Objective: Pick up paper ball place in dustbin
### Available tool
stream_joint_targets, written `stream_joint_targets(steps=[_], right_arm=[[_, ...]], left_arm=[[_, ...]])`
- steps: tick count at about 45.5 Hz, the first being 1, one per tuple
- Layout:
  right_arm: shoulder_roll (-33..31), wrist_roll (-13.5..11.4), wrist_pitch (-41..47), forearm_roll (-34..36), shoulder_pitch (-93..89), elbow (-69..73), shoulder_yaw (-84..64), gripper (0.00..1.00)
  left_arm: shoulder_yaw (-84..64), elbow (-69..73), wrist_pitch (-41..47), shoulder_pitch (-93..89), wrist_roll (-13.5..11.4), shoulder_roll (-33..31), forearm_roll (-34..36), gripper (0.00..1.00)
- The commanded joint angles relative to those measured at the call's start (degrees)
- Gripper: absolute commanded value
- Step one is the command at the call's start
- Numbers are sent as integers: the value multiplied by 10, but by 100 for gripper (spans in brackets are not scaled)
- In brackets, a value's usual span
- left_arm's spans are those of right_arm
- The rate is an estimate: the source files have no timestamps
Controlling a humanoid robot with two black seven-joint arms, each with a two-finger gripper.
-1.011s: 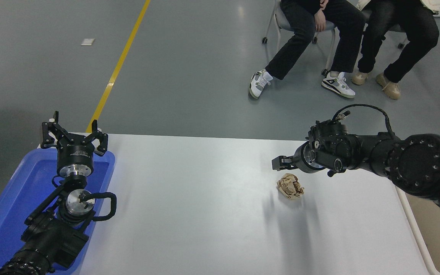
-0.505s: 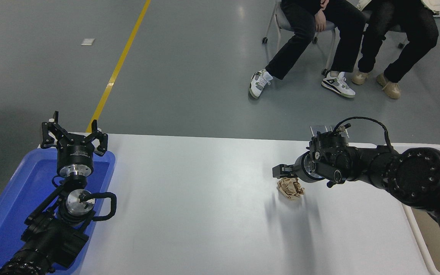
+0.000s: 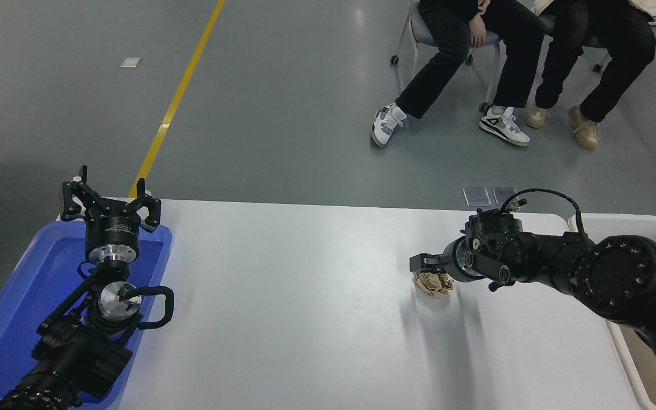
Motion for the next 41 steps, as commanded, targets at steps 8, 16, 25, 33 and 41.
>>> stream_joint_targets(steps=[8, 16, 25, 33, 41], right_arm=[[0, 7, -2, -1, -13, -2, 9, 49], [0, 7, 0, -10, -12, -1, 9, 0], [0, 8, 5, -13, -2, 7, 8, 0], [0, 14, 16, -6, 33, 42, 9, 0], [-38, 15, 35, -2, 125, 132, 13, 0]], left_arm=[[0, 0, 0, 0, 1, 0, 0, 99], [0, 0, 0, 0, 0, 0, 0, 99], [0, 0, 0, 0, 1, 0, -1, 99], [0, 0, 0, 0, 0, 0, 0, 99], [0, 0, 0, 0, 1, 0, -1, 99]])
